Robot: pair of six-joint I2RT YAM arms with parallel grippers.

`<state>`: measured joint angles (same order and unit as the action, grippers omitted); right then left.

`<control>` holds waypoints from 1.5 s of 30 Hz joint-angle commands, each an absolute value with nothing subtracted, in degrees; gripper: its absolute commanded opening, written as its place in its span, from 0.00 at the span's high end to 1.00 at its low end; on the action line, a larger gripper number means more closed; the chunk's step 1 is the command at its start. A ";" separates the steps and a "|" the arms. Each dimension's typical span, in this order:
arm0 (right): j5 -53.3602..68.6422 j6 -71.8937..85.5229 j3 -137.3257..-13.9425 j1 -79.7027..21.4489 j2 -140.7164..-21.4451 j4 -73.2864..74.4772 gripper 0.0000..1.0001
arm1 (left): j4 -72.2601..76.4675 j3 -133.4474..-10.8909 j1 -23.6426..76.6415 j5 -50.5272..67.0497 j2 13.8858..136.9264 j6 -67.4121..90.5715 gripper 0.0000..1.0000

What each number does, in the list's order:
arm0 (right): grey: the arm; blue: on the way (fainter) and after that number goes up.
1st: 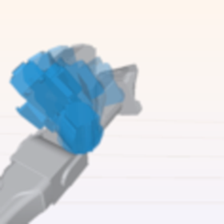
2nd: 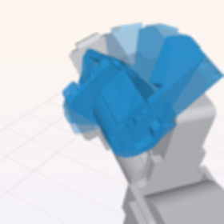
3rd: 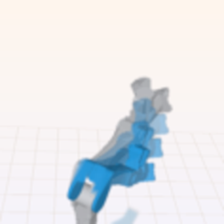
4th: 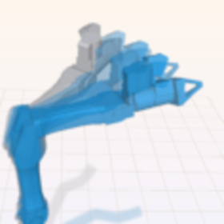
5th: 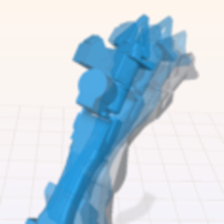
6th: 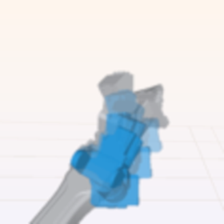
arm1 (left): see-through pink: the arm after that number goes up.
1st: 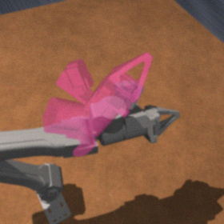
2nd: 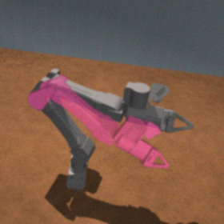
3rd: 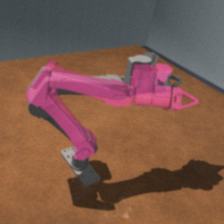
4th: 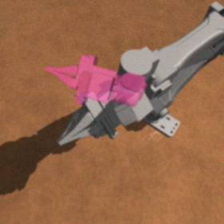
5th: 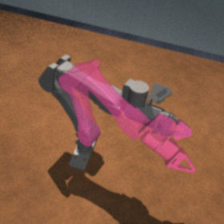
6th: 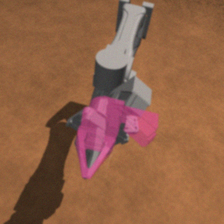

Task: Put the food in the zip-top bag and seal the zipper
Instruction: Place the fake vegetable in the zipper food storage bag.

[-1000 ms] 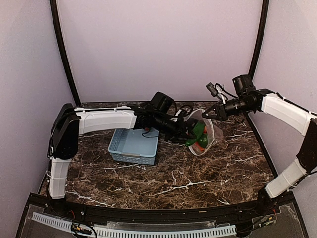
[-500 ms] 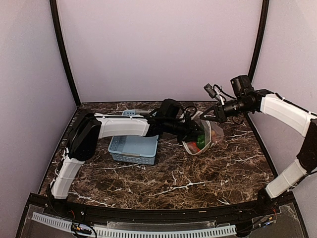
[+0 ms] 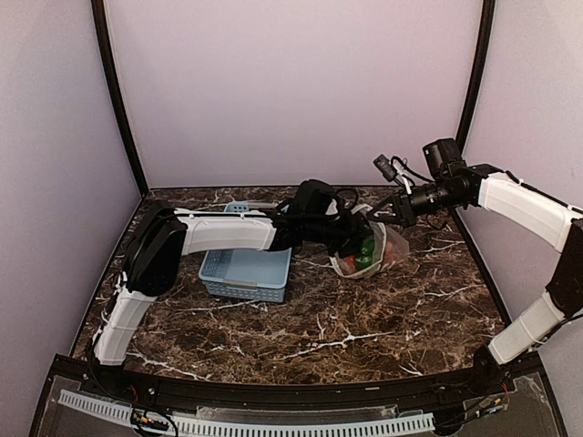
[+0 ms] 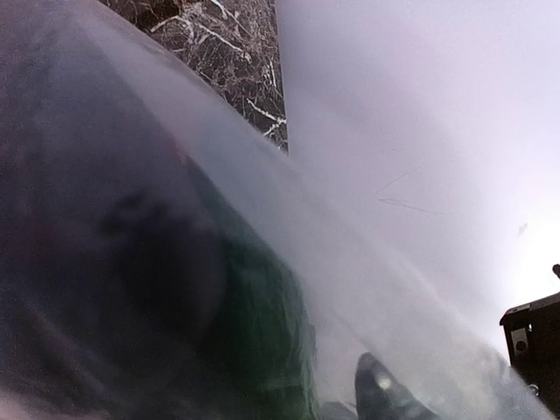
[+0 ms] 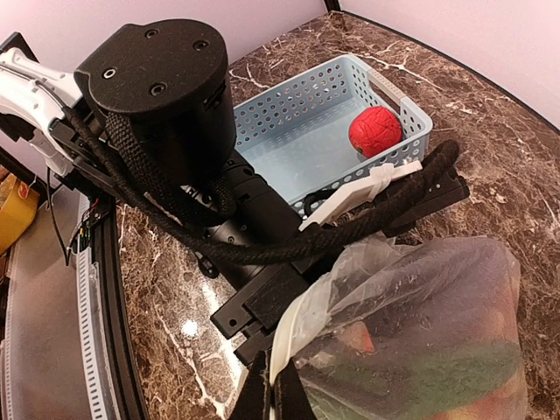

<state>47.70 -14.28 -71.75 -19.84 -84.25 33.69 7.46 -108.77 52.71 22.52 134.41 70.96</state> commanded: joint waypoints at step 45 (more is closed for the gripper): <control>49.48 -8.70 -74.93 -12.44 -85.23 29.82 1.00 | -19.75 -75.46 43.73 -8.79 94.78 19.78 0.05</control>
